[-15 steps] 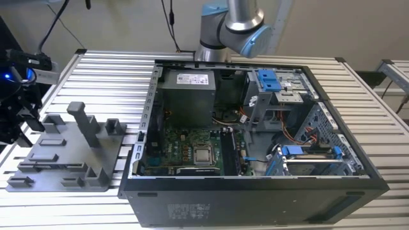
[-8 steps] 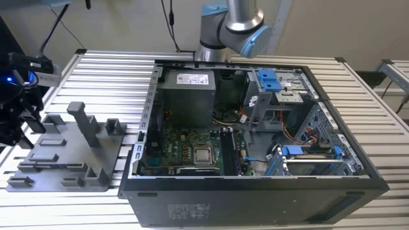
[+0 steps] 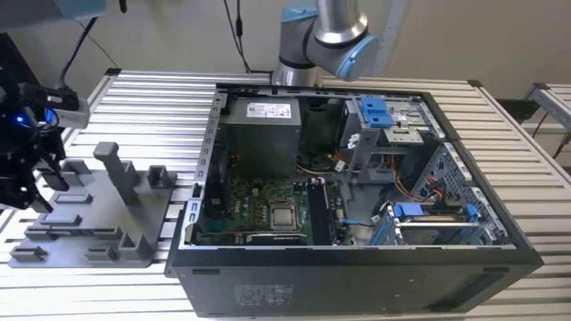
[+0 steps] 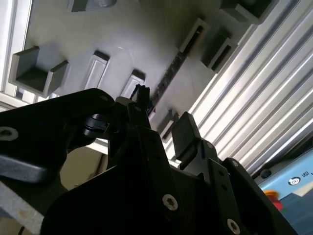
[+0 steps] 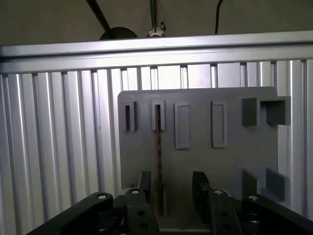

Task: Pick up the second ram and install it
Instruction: 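Pick up the second ram and move it above second insertion slot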

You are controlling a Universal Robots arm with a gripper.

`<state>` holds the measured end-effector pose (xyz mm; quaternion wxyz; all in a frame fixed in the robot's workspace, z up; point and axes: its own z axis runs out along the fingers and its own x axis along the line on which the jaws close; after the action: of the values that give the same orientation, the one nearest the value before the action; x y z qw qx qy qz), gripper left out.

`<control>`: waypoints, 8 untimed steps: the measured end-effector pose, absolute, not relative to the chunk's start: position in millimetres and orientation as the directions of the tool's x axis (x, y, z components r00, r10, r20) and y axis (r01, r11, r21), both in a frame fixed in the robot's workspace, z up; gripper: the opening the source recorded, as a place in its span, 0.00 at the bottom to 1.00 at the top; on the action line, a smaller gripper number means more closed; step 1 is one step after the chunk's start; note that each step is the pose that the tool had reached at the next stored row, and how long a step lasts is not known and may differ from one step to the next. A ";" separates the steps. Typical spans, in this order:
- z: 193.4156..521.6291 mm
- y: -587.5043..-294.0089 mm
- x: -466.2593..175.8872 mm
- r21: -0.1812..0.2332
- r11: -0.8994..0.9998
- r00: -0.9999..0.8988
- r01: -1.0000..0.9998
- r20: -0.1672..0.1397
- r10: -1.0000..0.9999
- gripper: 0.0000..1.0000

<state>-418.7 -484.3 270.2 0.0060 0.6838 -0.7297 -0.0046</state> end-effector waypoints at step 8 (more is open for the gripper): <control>258.1 -484.8 -418.9 0.005 0.065 -0.065 -0.998 0.002 -0.998 0.48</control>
<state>-418.9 -484.8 258.1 0.0025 0.6837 -0.7298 -0.0013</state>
